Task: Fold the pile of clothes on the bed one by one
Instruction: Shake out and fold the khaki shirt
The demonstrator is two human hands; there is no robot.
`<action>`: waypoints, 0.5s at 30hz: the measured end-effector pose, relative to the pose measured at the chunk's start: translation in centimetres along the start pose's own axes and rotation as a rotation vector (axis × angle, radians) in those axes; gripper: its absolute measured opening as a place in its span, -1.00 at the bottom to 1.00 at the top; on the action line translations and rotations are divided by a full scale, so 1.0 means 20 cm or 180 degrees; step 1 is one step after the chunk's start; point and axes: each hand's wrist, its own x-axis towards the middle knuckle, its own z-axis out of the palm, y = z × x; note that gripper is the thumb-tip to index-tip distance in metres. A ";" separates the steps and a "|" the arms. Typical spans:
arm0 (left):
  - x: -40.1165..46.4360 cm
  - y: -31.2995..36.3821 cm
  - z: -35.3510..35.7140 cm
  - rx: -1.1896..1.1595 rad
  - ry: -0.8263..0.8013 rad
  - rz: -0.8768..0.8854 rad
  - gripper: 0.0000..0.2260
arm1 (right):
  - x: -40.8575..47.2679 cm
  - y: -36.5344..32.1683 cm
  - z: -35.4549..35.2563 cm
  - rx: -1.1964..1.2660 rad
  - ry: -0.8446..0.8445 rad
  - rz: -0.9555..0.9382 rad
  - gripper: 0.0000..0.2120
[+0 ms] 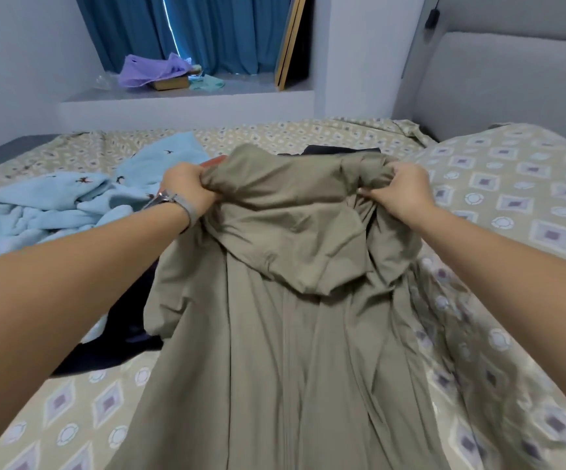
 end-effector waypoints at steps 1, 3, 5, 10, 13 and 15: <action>0.01 -0.01 -0.01 -0.0238 0.0119 -0.0045 -0.60 | 0.02 0.00 -0.01 0.0065 0.0218 -0.0036 -0.64; -0.01 -0.03 -0.01 -0.0680 0.0036 0.0073 -0.59 | 0.00 -0.01 -0.03 0.0061 0.0389 -0.0111 -0.60; -0.09 -0.07 -0.01 -0.0734 -0.0163 0.0427 -0.70 | -0.10 0.00 -0.01 -0.0076 0.0361 -0.0352 -0.64; -0.50 -0.21 0.04 -0.0996 -0.0491 0.0778 -0.94 | -0.47 0.16 0.10 -0.0605 0.0542 -0.1457 -0.67; -0.74 -0.34 0.06 -0.1050 -0.0464 0.0767 -0.94 | -0.73 0.21 0.08 -0.0653 0.0575 -0.1699 -0.83; -0.91 -0.40 0.05 -0.1165 -0.0414 0.0823 -0.86 | -0.91 0.21 0.05 -0.0533 0.0555 -0.2079 -0.88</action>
